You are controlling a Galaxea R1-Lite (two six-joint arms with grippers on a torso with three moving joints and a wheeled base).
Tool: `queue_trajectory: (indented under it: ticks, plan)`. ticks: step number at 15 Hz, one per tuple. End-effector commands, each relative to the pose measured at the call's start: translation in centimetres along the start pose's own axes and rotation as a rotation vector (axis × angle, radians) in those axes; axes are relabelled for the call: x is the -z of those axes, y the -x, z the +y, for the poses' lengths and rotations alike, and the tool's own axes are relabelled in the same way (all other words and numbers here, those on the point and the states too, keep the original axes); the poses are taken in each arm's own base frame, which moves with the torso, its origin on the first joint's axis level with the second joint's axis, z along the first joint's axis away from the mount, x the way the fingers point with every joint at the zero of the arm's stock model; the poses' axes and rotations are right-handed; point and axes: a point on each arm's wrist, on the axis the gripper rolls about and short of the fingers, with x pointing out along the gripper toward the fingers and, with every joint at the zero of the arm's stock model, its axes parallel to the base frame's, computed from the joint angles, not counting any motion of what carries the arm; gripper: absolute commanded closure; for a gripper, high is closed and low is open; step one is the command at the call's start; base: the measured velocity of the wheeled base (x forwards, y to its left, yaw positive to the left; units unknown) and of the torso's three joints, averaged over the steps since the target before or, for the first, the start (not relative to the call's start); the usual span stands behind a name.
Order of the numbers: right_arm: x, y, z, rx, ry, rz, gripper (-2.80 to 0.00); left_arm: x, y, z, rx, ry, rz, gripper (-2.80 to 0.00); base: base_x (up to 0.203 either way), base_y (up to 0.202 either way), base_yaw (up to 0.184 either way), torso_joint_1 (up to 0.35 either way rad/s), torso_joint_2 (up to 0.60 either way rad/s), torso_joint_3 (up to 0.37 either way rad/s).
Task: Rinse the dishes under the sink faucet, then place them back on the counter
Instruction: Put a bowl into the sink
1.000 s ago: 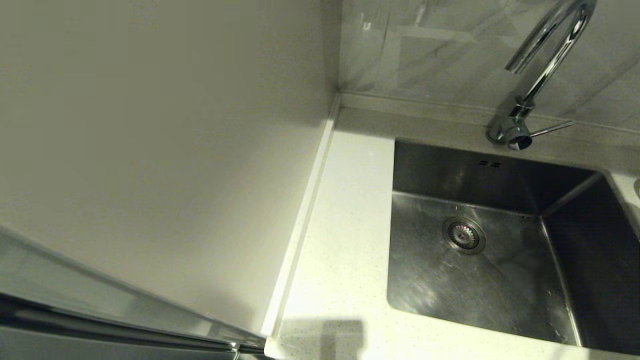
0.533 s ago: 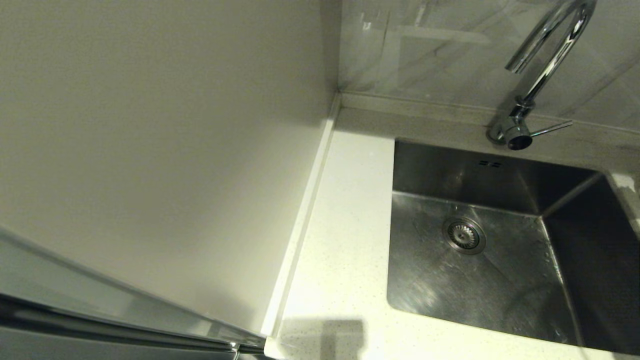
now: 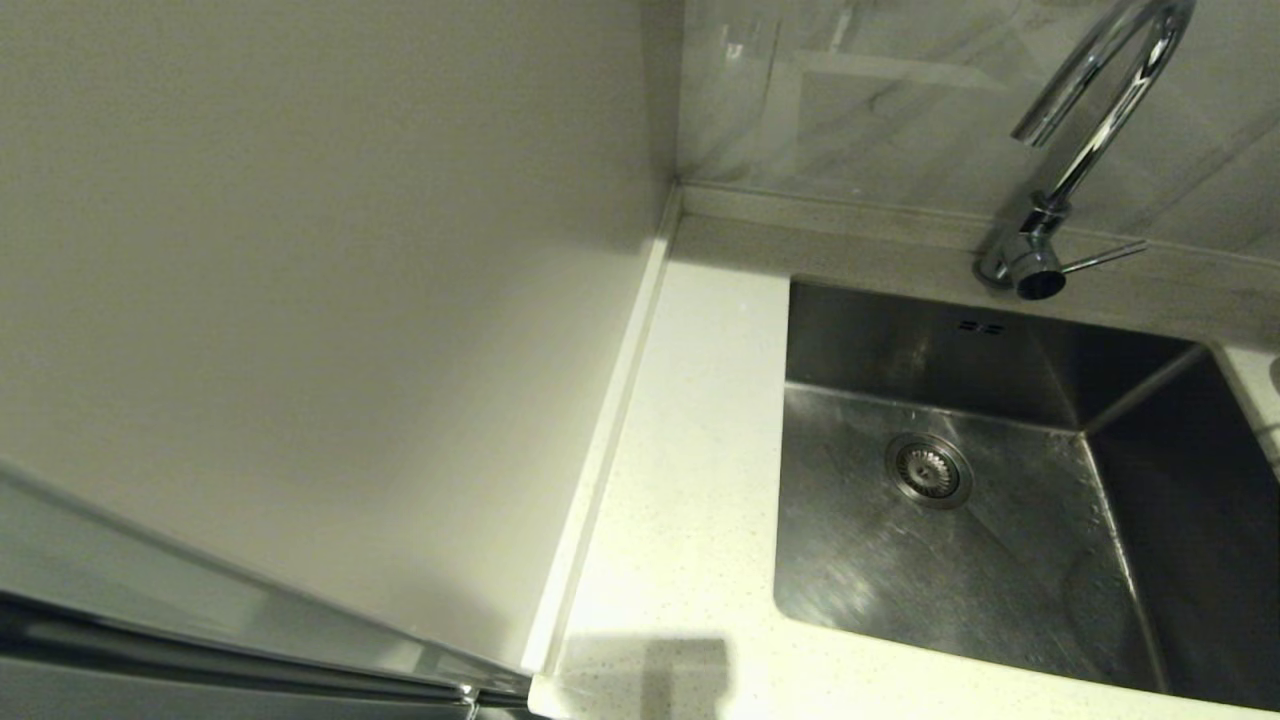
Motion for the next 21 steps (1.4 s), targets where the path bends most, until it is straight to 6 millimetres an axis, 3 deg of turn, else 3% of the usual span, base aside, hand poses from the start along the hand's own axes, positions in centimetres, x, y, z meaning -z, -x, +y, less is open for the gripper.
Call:
queue_trajectory:
  ticks: [1, 9, 13, 17, 21]
  plan:
    - [1.6, -1.6, -0.7, -0.008, -0.025, 0.035, -2.8, 0.0, 0.0, 0.0, -0.001, 0.001, -0.004, 0.0, 0.0, 0.0, 0.0, 0.0, 0.0, 0.0]
    - [2.4, -1.6, -0.2, -0.108, -0.078, 0.081, -2.8, 0.0, 0.0, 0.0, -0.001, 0.001, -0.004, 0.0, 0.0, 0.0, 0.0, 0.0, 0.0, 0.0]
    - [3.1, -1.2, 0.2, -0.164, -0.032, 0.119, -2.8, 0.0, 0.0, 0.0, 0.001, 0.001, -0.004, 0.0, 0.0, 0.0, 0.0, 0.0, 0.0, 0.0]
    - [5.5, -1.3, 0.6, -0.234, 0.093, 0.174, -2.8, 0.0, 0.0, 0.0, -0.001, 0.001, -0.004, 0.0, 0.0, 0.0, 0.0, 0.0, 0.0, 0.0]
    - [5.6, -2.2, 0.1, -0.236, 0.132, 0.158, -2.8, 0.0, 0.0, 0.0, -0.001, 0.001, -0.005, 0.0, 0.0, 0.0, 0.0, 0.0, 0.0, 0.0]
